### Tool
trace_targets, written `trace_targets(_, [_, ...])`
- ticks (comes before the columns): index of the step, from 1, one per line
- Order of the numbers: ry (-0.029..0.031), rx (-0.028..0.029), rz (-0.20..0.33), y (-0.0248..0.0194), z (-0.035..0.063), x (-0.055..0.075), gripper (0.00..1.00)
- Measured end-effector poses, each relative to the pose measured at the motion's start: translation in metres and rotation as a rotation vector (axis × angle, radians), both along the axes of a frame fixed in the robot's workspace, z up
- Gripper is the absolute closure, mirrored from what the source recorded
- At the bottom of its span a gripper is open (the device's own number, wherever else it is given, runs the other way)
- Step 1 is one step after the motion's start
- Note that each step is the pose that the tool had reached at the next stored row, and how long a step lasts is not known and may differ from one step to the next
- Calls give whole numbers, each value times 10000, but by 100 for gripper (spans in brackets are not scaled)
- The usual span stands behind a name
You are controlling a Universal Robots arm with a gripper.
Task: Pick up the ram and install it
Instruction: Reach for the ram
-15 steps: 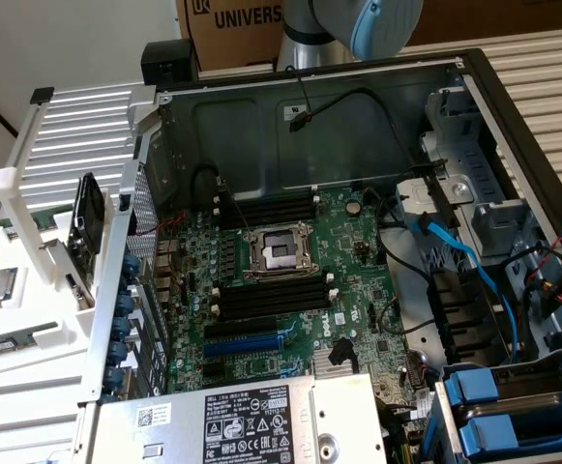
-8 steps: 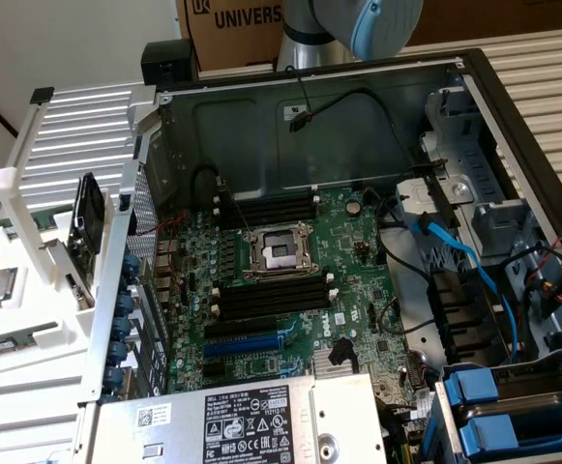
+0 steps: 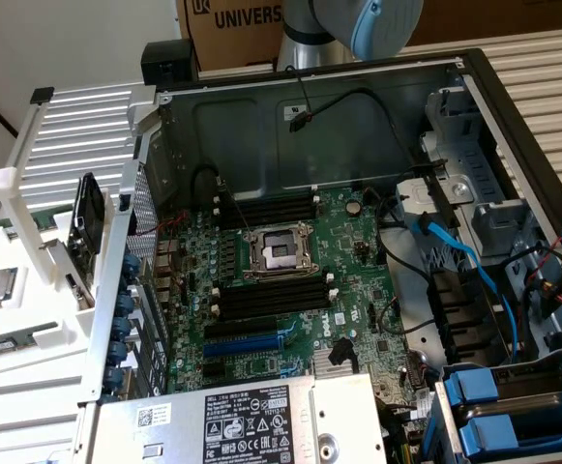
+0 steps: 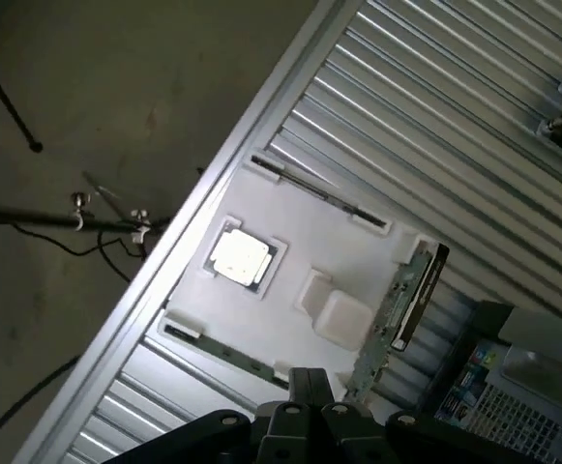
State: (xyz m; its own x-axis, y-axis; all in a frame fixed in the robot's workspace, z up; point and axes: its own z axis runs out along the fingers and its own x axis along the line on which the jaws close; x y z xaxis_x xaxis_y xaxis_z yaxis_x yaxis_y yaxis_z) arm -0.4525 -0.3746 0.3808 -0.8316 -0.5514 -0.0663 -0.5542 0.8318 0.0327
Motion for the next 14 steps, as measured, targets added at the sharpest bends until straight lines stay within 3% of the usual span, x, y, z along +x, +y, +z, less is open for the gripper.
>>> trace_targets(12, [1, 0, 2190, 0, -4, 0, 89])
trace_targets(13, [0, 0, 2921, 0, -6, 0, 89])
trace_targets(14, [1, 0, 3106, 0, -6, 0, 89])
